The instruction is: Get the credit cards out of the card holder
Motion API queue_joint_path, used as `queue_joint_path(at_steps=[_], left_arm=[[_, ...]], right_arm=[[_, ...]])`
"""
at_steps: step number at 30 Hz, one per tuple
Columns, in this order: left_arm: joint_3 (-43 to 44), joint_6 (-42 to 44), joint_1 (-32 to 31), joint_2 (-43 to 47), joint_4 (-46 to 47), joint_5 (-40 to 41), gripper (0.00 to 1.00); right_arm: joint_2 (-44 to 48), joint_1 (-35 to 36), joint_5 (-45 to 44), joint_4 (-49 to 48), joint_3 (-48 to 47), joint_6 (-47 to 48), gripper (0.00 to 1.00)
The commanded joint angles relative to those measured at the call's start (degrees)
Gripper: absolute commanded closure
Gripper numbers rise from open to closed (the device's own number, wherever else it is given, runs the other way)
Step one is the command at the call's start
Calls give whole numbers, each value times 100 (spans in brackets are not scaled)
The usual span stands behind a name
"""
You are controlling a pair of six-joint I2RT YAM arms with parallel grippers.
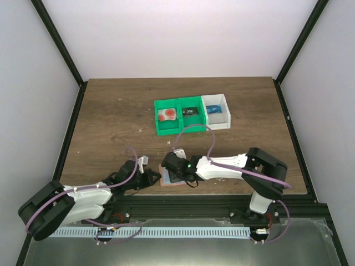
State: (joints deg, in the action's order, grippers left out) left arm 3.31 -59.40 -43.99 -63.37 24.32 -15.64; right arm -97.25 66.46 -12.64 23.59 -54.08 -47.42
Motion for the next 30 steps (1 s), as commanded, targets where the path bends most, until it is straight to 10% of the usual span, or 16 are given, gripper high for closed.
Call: queue_joint_path(at_steps=[1, 8, 30], left_arm=[[29, -1, -38, 20, 80, 13, 100], [-39, -151, -54, 36, 257, -62, 100], [-41, -186, -93, 101, 239, -18, 100]], right_arm=[[171, -7, -485, 541, 20, -124, 42], [933, 16, 271, -211, 327, 141, 51], [-35, 77, 713, -564, -3, 58, 32]])
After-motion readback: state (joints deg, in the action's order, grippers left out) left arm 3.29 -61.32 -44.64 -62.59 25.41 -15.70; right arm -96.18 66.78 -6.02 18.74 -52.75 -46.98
